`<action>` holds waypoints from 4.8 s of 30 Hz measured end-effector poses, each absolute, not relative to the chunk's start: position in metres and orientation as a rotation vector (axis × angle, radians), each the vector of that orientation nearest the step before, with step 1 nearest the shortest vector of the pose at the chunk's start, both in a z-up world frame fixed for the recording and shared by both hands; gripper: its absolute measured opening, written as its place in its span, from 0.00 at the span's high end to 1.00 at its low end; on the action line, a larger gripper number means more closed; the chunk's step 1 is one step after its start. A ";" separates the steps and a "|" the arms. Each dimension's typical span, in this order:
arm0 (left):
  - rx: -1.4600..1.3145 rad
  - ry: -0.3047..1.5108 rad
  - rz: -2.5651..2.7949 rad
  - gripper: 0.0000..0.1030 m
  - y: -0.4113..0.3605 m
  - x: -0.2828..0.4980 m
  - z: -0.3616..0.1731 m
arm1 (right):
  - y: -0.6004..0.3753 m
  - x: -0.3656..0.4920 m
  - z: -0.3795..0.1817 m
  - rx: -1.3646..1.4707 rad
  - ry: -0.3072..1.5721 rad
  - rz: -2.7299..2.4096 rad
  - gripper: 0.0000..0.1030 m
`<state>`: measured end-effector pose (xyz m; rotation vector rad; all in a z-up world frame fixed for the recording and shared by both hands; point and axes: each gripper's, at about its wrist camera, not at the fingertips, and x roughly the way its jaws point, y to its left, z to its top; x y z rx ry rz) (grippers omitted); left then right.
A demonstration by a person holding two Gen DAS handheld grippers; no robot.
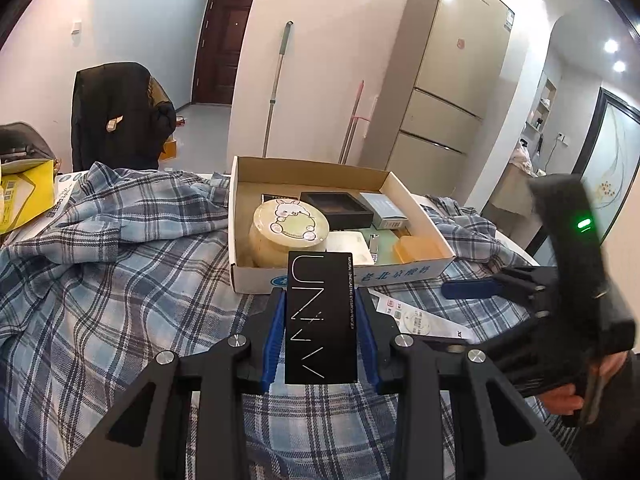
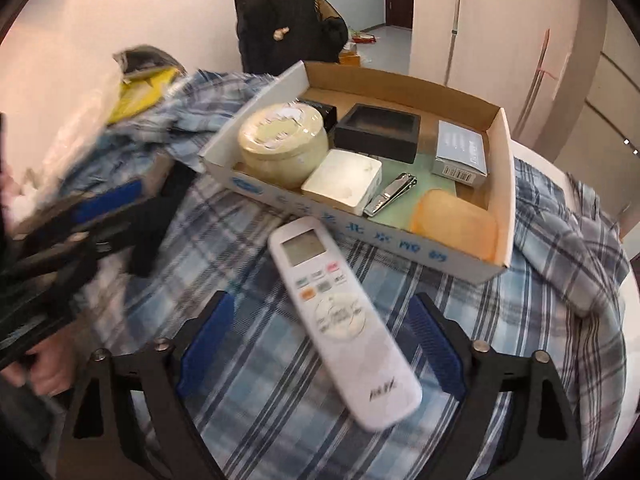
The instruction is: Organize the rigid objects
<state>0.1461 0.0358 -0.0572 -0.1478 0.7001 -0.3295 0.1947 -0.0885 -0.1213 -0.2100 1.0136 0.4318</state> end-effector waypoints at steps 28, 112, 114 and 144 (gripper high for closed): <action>-0.128 0.708 -0.327 0.65 0.032 0.147 -0.059 | -0.094 0.175 -0.143 -0.183 1.017 0.274 0.61; -0.014 0.785 -0.314 0.39 -0.031 0.265 -0.042 | -0.189 0.234 -0.040 -0.001 0.788 0.057 0.25; -0.003 0.736 -0.300 0.36 -0.028 0.255 -0.029 | -0.188 0.228 -0.035 0.002 0.774 0.059 0.25; -0.003 0.210 -0.209 0.00 0.027 0.043 0.022 | -0.157 0.044 -0.012 -0.044 0.257 -0.060 0.04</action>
